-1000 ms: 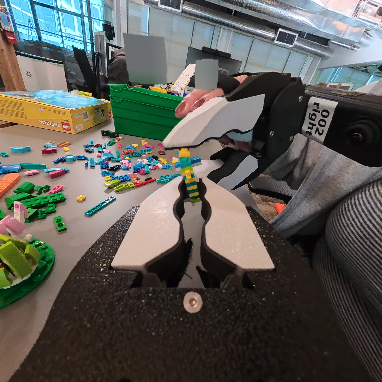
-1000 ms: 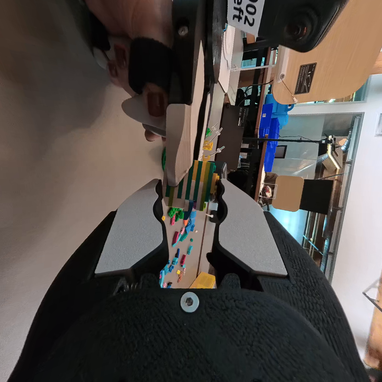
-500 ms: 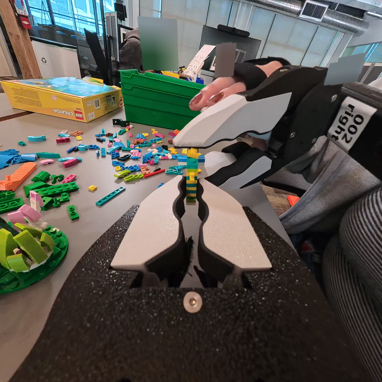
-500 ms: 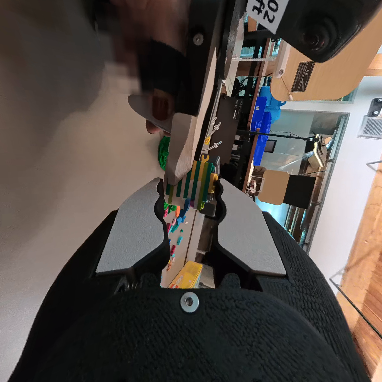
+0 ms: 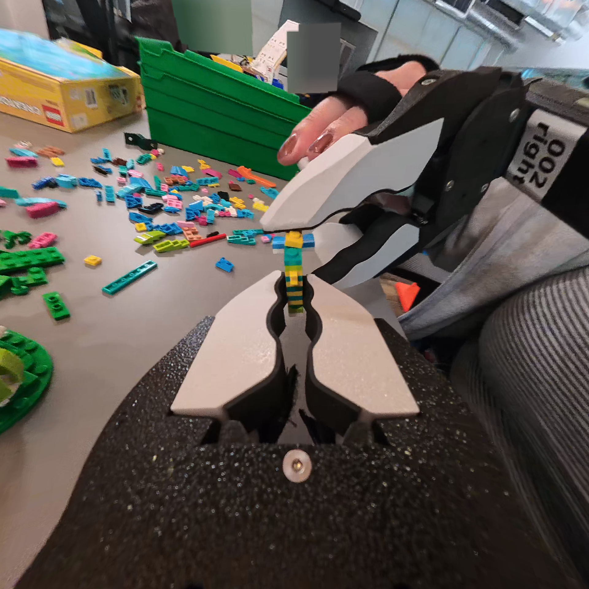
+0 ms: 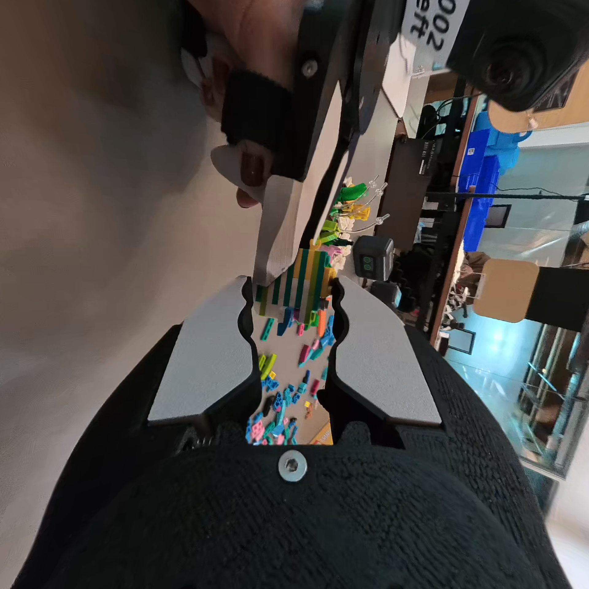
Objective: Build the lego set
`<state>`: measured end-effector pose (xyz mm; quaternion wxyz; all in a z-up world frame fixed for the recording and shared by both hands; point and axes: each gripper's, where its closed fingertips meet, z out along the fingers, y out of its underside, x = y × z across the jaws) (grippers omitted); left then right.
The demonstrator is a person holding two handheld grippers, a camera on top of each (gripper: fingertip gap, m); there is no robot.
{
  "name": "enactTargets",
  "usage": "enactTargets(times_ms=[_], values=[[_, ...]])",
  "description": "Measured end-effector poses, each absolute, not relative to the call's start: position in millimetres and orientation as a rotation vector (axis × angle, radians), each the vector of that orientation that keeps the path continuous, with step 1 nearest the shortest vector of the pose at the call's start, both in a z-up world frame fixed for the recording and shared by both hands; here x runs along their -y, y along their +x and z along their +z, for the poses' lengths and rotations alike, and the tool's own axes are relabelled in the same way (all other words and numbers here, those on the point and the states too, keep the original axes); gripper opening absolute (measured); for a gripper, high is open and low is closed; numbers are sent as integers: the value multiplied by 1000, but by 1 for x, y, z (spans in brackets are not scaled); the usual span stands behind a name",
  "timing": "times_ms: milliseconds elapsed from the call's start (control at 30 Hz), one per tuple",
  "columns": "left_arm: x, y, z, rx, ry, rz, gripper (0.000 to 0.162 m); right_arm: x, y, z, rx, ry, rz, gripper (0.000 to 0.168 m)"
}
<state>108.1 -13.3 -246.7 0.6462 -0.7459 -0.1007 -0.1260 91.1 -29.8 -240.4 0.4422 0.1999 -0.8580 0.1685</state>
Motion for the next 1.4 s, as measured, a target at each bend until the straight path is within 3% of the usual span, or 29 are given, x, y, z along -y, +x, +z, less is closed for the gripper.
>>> enactTargets(times_ms=[200,367,600,767,1400], values=[[14,109,-246,225,-1690,-305,8,31,93,-238,2145,442,490,47],[14,109,-246,230,-1690,-312,8,34,94,-228,2152,386,580,56],[15,113,-245,218,-1681,-376,8,34,91,-241,2063,549,398,71],[14,118,-246,190,-1690,-404,8,35,89,-244,2030,577,367,53],[11,123,-252,153,-1751,-343,8,32,93,-248,2072,600,332,52]])
